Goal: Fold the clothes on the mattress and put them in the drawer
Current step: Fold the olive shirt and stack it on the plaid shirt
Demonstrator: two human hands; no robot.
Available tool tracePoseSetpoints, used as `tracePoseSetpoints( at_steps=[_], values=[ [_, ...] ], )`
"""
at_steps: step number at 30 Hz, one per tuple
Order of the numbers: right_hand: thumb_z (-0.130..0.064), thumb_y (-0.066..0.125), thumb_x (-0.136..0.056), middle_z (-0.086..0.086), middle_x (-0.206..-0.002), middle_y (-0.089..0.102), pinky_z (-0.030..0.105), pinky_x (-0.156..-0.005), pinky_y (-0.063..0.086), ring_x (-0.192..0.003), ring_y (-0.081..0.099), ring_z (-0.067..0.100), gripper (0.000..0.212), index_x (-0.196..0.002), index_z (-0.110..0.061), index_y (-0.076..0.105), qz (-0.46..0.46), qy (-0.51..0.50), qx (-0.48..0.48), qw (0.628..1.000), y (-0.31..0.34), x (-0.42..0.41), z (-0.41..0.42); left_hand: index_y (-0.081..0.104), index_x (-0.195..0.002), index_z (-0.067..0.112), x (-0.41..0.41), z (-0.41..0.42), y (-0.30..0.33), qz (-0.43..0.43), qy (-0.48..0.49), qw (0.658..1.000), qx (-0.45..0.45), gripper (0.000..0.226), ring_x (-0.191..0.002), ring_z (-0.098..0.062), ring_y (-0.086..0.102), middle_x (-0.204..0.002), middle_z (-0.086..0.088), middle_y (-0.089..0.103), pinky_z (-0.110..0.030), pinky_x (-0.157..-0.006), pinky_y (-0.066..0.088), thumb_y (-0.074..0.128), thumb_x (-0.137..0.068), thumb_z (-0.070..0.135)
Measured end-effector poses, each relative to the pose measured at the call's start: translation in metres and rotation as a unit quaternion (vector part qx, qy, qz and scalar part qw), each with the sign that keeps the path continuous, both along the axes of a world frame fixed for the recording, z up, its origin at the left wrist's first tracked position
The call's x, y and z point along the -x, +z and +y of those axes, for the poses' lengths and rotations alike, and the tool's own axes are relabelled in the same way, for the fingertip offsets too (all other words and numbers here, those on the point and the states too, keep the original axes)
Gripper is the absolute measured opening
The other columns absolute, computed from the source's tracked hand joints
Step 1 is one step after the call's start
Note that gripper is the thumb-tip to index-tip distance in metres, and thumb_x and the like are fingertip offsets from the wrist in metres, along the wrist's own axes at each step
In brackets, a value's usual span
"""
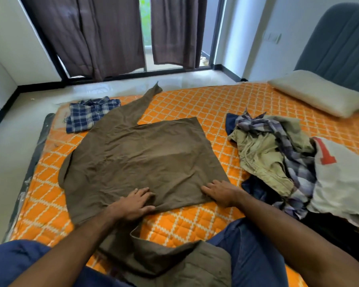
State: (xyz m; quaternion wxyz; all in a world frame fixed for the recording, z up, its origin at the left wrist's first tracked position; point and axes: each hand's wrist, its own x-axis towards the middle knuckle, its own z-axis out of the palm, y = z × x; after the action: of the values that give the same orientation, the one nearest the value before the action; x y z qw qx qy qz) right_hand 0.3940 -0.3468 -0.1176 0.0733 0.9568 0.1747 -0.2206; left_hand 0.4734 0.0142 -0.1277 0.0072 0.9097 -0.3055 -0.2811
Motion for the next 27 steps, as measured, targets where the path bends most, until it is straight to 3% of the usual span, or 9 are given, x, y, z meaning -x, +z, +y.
tracePoseSetpoints(
  at_steps=[2, 4, 7, 10, 13, 16, 19, 22, 27],
  values=[
    [-0.016, 0.043, -0.101, 0.013, -0.13, 0.052, 0.046, -0.087, 0.047, -0.114, 0.052, 0.035, 0.041, -0.142, -0.016, 0.039, -0.007, -0.013, -0.014, 1.0, -0.003, 0.004, -0.006, 0.014, -0.158, 0.035, 0.007, -0.009, 0.001, 0.018, 0.01, 0.999, -0.037, 0.099, -0.155, -0.029, 0.003, -0.168, 0.004, -0.002, -0.069, -0.114, 0.023, 0.035, -0.078, 0.09],
    [-0.016, 0.044, -0.101, 0.015, -0.122, 0.058, 0.048, -0.085, 0.05, -0.109, 0.057, 0.036, 0.029, -0.129, -0.015, 0.048, -0.015, -0.038, -0.026, 0.999, -0.004, 0.006, -0.012, 0.005, -0.159, 0.037, 0.009, -0.012, 0.001, 0.02, -0.007, 0.997, -0.081, 0.114, -0.155, -0.032, -0.003, -0.168, 0.005, -0.01, -0.071, -0.112, 0.024, 0.043, -0.068, 0.094],
    [-0.02, 0.055, -0.095, 0.016, -0.118, 0.063, 0.044, -0.086, 0.051, -0.107, 0.063, 0.037, 0.025, -0.118, -0.012, 0.053, 0.022, -0.079, -0.019, 0.996, -0.007, 0.005, -0.01, 0.006, -0.161, 0.031, 0.008, -0.014, 0.007, 0.05, -0.004, 0.996, -0.08, 0.119, -0.154, -0.036, -0.002, -0.169, -0.004, -0.008, -0.052, -0.124, 0.014, 0.039, -0.067, 0.097],
    [-0.029, 0.064, -0.089, 0.018, -0.126, 0.059, 0.04, -0.09, 0.049, -0.114, 0.061, 0.036, 0.045, -0.126, -0.01, 0.047, 0.07, -0.11, -0.027, 0.991, -0.011, 0.007, -0.009, 0.031, -0.155, 0.015, 0.001, -0.006, 0.017, 0.042, -0.009, 0.999, -0.001, 0.061, -0.152, -0.027, 0.021, -0.164, -0.012, 0.021, -0.031, -0.123, 0.018, 0.048, -0.102, 0.041],
    [-0.031, 0.062, -0.089, 0.012, -0.127, 0.055, 0.038, -0.079, 0.044, -0.112, 0.059, 0.034, 0.046, -0.127, -0.013, 0.045, -0.012, -0.053, -0.022, 0.998, -0.012, 0.009, -0.013, 0.042, -0.143, 0.016, -0.002, 0.027, 0.031, -0.002, -0.078, 0.997, -0.015, 0.058, -0.138, -0.028, 0.042, -0.15, -0.008, 0.038, -0.034, -0.108, 0.038, 0.056, -0.088, 0.015],
    [-0.026, 0.056, -0.094, 0.008, -0.128, 0.054, 0.041, -0.081, 0.044, -0.113, 0.057, 0.031, 0.036, -0.127, -0.017, 0.046, -0.057, -0.014, -0.029, 0.998, -0.012, 0.01, -0.014, 0.006, -0.16, 0.028, 0.012, 0.065, 0.034, -0.053, -0.147, 0.971, -0.18, 0.097, -0.151, -0.028, 0.017, -0.166, 0.001, -0.001, -0.04, -0.108, 0.037, 0.067, -0.084, 0.022],
    [-0.023, 0.056, -0.093, 0.008, -0.129, 0.055, 0.043, -0.086, 0.048, -0.115, 0.057, 0.031, 0.037, -0.129, -0.017, 0.047, -0.043, -0.012, -0.025, 0.999, -0.011, 0.009, -0.018, -0.028, -0.153, 0.037, 0.03, 0.094, 0.028, -0.084, -0.143, 0.948, -0.271, 0.118, -0.154, -0.032, 0.0, -0.163, -0.003, -0.029, -0.054, -0.115, 0.027, 0.069, -0.087, 0.026],
    [-0.021, 0.055, -0.093, 0.009, -0.127, 0.059, 0.04, -0.082, 0.047, -0.113, 0.059, 0.031, 0.036, -0.127, -0.016, 0.048, -0.038, -0.004, 0.0, 0.999, -0.012, 0.008, -0.02, -0.036, -0.149, 0.032, 0.042, 0.108, 0.018, -0.118, -0.128, 0.941, -0.291, 0.115, -0.154, -0.038, -0.005, -0.16, -0.008, -0.036, -0.061, -0.115, 0.024, 0.064, -0.093, 0.025],
    [-0.019, 0.052, -0.098, 0.009, -0.12, 0.066, 0.036, -0.073, 0.043, -0.109, 0.064, 0.031, 0.027, -0.124, -0.017, 0.053, -0.019, 0.012, 0.085, 0.996, -0.006, 0.01, -0.02, -0.029, -0.151, 0.026, 0.046, 0.11, 0.009, -0.114, -0.098, 0.963, -0.223, 0.079, -0.154, -0.039, 0.006, -0.159, -0.008, -0.031, -0.047, -0.117, 0.032, 0.033, -0.104, 0.015]
  ],
)
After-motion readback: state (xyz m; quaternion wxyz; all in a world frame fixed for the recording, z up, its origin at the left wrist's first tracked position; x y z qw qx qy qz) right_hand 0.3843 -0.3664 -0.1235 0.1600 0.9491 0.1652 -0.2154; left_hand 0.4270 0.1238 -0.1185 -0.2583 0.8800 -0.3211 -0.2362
